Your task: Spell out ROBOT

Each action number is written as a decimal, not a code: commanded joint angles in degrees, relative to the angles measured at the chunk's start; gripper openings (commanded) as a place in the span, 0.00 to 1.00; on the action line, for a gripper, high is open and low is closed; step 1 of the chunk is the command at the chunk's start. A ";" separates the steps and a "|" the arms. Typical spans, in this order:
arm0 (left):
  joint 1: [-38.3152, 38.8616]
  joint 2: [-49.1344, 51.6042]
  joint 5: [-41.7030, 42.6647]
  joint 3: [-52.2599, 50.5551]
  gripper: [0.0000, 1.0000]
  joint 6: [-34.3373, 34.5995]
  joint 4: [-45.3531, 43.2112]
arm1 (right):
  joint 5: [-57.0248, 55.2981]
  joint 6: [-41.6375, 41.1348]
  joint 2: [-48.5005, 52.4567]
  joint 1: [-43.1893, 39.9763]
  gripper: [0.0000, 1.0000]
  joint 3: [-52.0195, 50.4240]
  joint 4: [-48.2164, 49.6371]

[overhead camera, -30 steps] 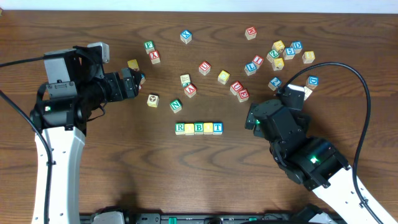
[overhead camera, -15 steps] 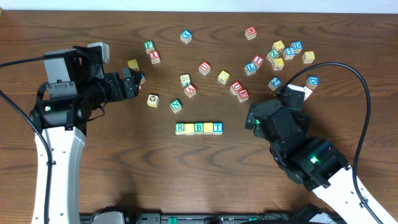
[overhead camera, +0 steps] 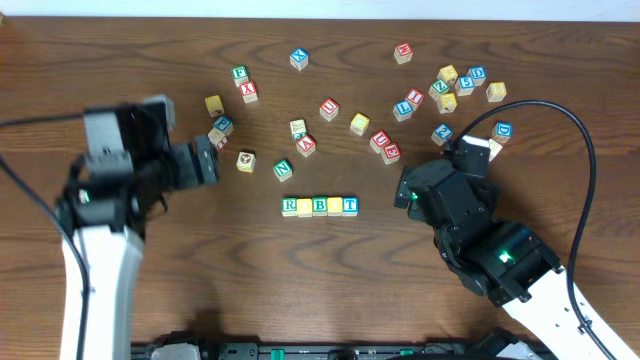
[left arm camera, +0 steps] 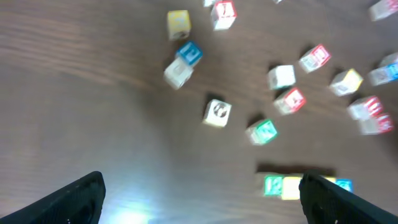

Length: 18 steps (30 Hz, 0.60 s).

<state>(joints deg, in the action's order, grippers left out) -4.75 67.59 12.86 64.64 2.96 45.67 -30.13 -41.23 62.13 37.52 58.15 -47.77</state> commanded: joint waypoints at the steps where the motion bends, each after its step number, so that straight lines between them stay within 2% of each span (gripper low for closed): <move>1: 3.39 -8.52 -10.25 -7.67 0.98 -0.37 -2.21 | -1.20 0.17 -0.09 -0.35 0.99 0.79 0.00; 8: 7.48 -29.11 -13.16 -28.44 0.98 -0.09 -19.56 | -1.20 0.17 -0.09 -0.35 0.99 0.79 -0.02; 17: 7.04 -55.63 -13.29 -50.34 0.98 1.84 -47.67 | -1.20 0.17 -0.09 -0.35 0.99 0.79 -0.02; 18: 6.51 -58.66 -13.31 -53.48 0.98 1.86 -53.16 | -1.20 0.17 -0.09 -0.35 1.00 0.79 -0.02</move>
<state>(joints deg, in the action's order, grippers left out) 2.46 14.66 0.73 16.62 4.25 -0.14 -30.26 -41.23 62.13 37.52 58.24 -47.72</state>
